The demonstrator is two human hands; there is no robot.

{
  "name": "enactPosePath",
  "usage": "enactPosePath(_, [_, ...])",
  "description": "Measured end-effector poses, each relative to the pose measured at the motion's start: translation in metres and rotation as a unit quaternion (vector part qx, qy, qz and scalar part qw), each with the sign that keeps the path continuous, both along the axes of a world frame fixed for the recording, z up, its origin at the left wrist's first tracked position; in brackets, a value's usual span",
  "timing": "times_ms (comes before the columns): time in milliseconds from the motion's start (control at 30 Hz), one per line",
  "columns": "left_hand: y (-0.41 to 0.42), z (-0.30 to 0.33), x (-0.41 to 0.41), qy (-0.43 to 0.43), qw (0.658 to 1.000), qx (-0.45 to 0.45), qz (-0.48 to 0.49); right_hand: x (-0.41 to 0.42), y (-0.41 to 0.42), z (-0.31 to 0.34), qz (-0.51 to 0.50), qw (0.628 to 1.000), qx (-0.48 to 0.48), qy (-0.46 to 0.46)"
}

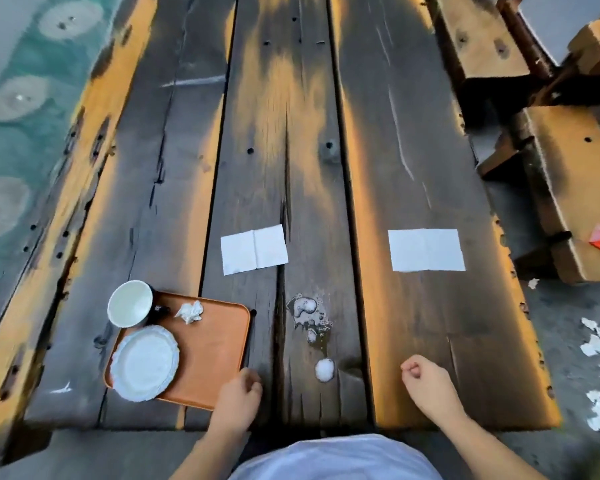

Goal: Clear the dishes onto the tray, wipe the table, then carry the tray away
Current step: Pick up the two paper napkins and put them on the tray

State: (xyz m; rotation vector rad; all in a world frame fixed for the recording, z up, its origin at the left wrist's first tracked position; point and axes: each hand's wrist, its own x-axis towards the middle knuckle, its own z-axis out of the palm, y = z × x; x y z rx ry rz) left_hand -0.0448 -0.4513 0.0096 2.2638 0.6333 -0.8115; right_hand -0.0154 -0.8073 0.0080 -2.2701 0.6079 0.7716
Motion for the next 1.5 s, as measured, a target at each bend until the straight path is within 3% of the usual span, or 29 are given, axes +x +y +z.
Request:
enactPosePath(300, [-0.010,-0.014,0.165,-0.151,0.975,0.078,0.144,0.160,-0.031,-0.016,-0.107,0.981,-0.087,-0.140])
enactPosePath(567, [-0.018,-0.038,0.248,-0.172,0.969,0.125,0.124,0.220,-0.038,-0.033,-0.139,0.968,-0.132,-0.162])
enactPosePath(1267, [0.002,-0.058,0.288,-0.114,0.974,0.161,0.112,0.248,-0.042,-0.039,-0.112,0.974,-0.139,-0.137])
enactPosePath(1500, [0.004,-0.044,0.285,-0.141,0.974,0.136,0.115,0.240,-0.048,-0.023,-0.142,0.971,-0.120,-0.147])
